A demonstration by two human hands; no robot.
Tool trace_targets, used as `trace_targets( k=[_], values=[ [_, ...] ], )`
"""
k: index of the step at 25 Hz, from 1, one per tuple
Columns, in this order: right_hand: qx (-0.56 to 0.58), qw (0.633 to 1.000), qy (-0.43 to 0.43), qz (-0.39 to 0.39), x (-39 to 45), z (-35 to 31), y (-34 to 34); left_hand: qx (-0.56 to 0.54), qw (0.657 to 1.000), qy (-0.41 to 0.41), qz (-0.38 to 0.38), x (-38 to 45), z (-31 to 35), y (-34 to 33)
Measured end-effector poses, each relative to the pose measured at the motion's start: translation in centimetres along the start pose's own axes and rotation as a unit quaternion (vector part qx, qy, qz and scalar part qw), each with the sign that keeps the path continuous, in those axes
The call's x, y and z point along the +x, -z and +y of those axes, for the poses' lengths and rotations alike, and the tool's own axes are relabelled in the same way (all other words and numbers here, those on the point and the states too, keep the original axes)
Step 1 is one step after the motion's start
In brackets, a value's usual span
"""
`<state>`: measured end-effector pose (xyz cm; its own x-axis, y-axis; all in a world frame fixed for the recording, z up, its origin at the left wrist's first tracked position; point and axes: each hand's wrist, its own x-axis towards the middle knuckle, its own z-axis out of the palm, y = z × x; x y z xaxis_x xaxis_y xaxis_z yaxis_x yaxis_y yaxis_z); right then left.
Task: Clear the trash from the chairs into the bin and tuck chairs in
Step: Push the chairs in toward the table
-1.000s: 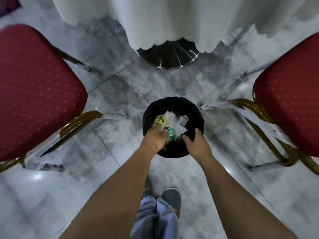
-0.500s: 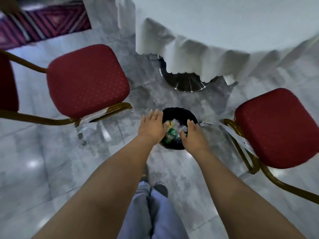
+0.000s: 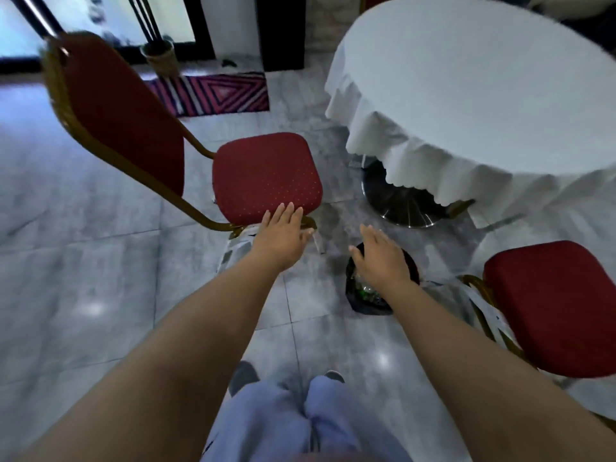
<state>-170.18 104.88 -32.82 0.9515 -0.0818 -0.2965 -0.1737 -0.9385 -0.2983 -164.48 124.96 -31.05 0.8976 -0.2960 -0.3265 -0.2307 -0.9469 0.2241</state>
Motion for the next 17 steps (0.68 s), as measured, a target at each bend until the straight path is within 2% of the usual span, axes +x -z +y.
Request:
trace_targets(
  k=[9, 13, 17],
  values=[
    [0.008, 0.995, 0.084, 0.047, 0.8, -18.8, -3.1, 0.012, 0.994, 0.055, 0.098, -6.8, -17.9, 6.4],
    [0.021, 0.993, 0.102, 0.055, 1.1, -28.1, -5.3, 0.039, 0.988, 0.09, 0.122, -8.5, -27.4, 9.6],
    [0.021, 0.992, 0.107, 0.057, 2.2, -34.1, -6.6, 0.035, 0.986, 0.105, 0.121, -8.2, -32.5, 11.2]
  ],
)
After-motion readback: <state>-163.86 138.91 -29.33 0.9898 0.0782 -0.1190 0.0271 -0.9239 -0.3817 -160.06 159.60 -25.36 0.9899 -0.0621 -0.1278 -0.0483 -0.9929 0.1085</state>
